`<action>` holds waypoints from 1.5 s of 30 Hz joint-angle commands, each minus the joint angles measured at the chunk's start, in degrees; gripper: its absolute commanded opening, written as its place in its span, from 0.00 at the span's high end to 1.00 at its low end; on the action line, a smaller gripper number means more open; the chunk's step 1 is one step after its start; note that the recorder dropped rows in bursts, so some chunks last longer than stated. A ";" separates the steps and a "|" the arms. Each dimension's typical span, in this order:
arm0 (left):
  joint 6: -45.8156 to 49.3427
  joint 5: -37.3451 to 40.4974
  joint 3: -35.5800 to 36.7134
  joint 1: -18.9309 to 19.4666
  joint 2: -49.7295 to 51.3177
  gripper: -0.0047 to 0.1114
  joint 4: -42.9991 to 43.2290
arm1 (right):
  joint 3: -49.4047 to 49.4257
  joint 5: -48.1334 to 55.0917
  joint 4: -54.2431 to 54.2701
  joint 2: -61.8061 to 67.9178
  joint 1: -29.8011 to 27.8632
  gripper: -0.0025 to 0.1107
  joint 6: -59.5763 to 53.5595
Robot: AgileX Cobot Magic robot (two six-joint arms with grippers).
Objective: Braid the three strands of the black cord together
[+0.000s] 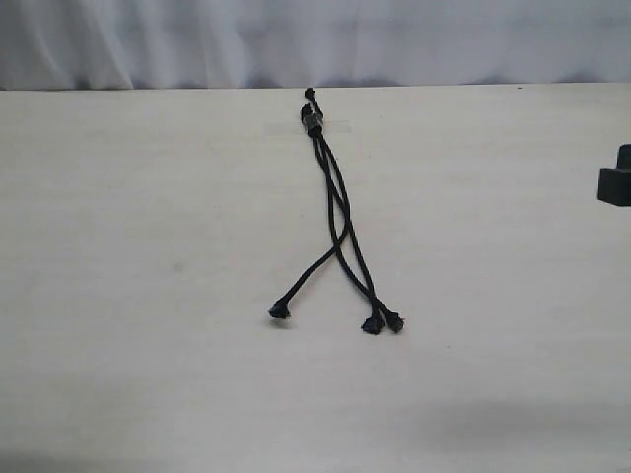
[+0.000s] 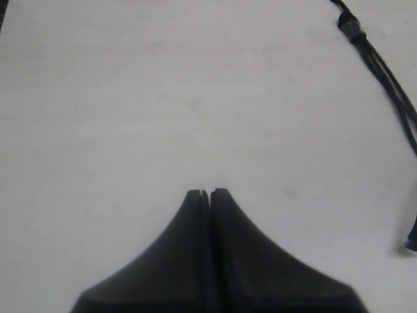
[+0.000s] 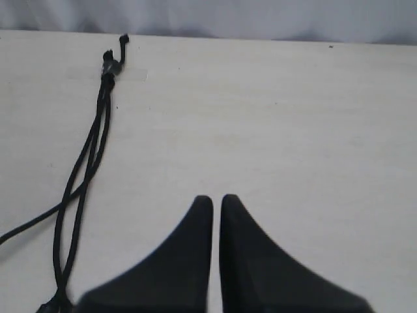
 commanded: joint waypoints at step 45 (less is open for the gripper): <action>-0.34 -14.19 31.81 0.01 -42.97 0.96 1.47 | 19.36 -8.04 1.43 -46.90 0.10 0.94 -0.48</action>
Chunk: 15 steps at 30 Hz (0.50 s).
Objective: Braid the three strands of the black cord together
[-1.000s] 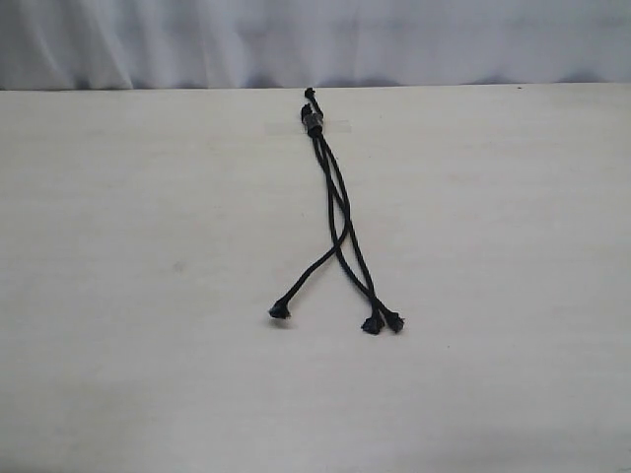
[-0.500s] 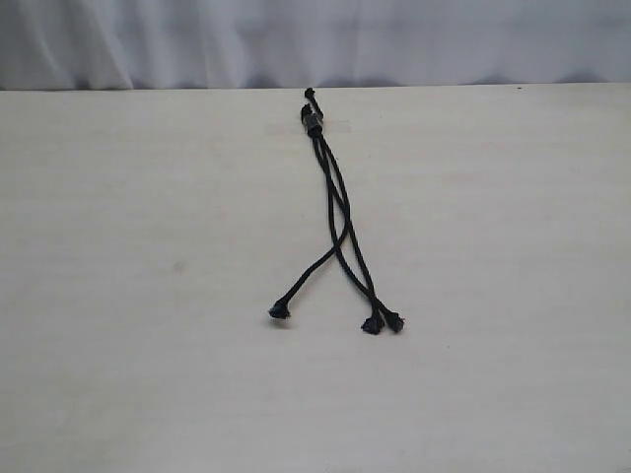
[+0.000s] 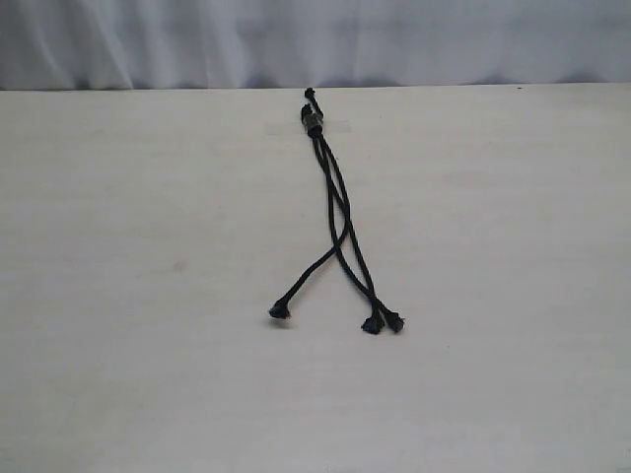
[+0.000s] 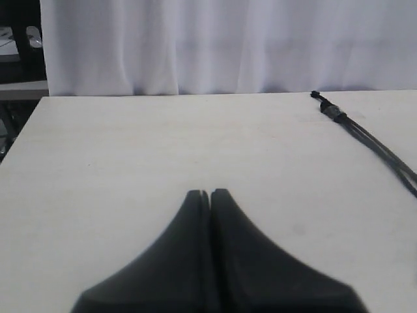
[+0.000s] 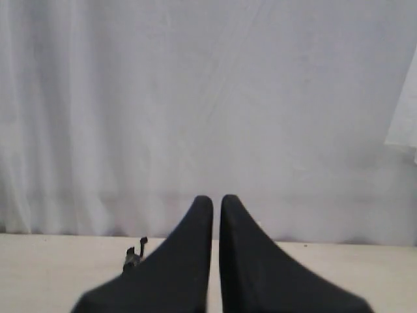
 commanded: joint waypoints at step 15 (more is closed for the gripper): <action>-0.34 -8.16 8.37 0.01 -0.40 0.96 0.04 | 18.70 -0.97 0.21 -4.06 0.10 0.94 -0.38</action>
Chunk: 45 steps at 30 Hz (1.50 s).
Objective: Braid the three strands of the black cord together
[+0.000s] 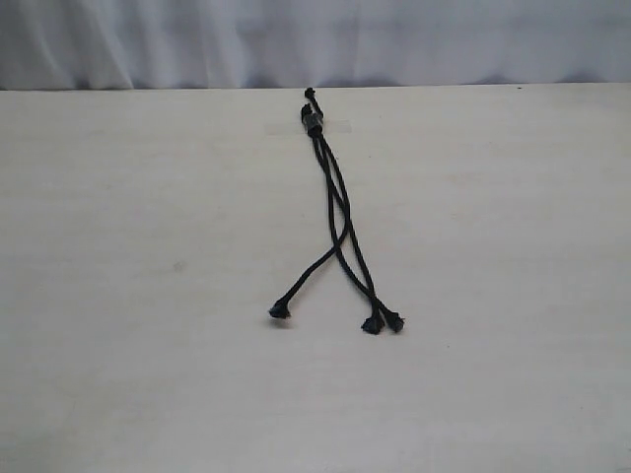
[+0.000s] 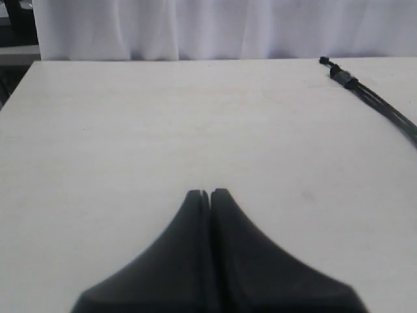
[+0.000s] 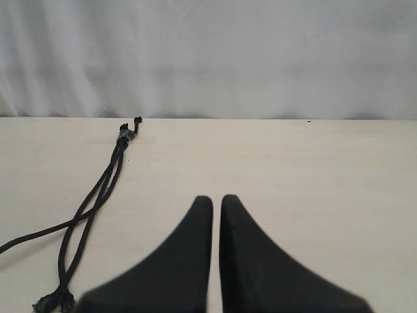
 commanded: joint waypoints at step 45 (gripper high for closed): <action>4.64 -2.08 0.18 0.03 -0.17 0.96 -1.32 | 0.21 -0.97 0.21 -0.26 0.10 0.94 -0.38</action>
